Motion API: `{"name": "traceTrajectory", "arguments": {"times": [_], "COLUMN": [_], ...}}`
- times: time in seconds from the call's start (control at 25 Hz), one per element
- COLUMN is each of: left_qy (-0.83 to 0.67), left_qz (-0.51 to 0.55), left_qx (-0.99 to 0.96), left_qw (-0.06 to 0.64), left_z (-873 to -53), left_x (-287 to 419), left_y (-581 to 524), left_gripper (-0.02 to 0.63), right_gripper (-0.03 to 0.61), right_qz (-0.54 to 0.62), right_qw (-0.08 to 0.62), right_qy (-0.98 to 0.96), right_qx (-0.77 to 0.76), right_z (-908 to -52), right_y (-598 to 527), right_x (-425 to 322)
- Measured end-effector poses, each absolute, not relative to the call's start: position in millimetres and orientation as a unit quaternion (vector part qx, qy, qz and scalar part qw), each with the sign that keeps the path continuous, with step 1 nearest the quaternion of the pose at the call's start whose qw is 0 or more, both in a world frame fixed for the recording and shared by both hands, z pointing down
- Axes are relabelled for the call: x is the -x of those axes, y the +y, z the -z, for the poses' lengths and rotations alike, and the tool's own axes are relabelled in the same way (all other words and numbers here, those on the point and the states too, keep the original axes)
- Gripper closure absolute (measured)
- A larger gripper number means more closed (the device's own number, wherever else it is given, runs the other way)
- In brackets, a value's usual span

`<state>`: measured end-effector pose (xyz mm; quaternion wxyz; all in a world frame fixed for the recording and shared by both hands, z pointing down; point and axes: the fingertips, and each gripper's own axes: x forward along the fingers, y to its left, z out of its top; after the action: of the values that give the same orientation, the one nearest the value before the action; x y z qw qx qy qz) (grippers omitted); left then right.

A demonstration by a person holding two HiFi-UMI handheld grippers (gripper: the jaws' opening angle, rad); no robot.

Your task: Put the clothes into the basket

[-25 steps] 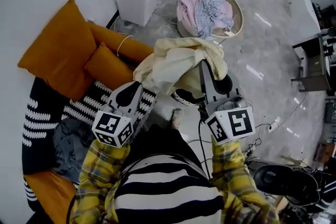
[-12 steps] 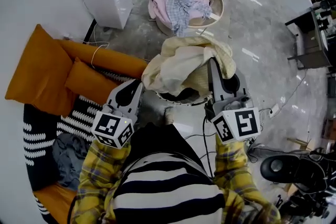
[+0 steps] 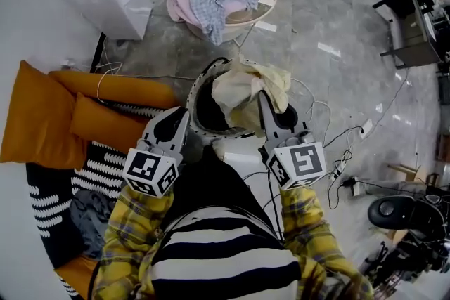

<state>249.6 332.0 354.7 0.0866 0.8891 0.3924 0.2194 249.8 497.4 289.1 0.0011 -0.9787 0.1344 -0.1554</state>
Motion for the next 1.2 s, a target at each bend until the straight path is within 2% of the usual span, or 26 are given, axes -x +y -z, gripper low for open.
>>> {"name": "traceTrajectory", "arguments": {"times": [0.28, 0.64, 0.8, 0.88, 0.92, 1.2], "left_qy": [0.4, 0.404, 0.409, 0.406, 0.406, 0.408], "left_qz": [-0.257, -0.305, -0.324, -0.33, -0.332, -0.33], "left_qx": [-0.876, -0.86, -0.851, -0.85, -0.849, -0.849], "left_qw": [0.077, 0.067, 0.062, 0.063, 0.063, 0.064], "left_z": [-388, -432, -445, -449, -451, -449], "left_x": [-253, -250, -242, -239, -238, -241], "left_y": [360, 374, 375, 374, 375, 379], "left_gripper": [0.591, 0.591, 0.591, 0.591, 0.591, 0.591], "right_gripper": [0.511, 0.508, 0.468, 0.369, 0.356, 0.353], "right_qz": [0.234, 0.335, 0.384, 0.414, 0.43, 0.501], "right_qw": [0.026, 0.0, -0.024, -0.031, -0.037, -0.105], "right_qy": [0.134, 0.131, 0.141, 0.15, 0.152, 0.167], "right_qx": [0.963, 0.933, 0.912, 0.897, 0.889, 0.843], "right_z": [-369, -457, -483, -495, -502, -528], "right_y": [520, 524, 520, 518, 518, 527], "right_x": [-250, -234, -222, -216, -211, -187]}}
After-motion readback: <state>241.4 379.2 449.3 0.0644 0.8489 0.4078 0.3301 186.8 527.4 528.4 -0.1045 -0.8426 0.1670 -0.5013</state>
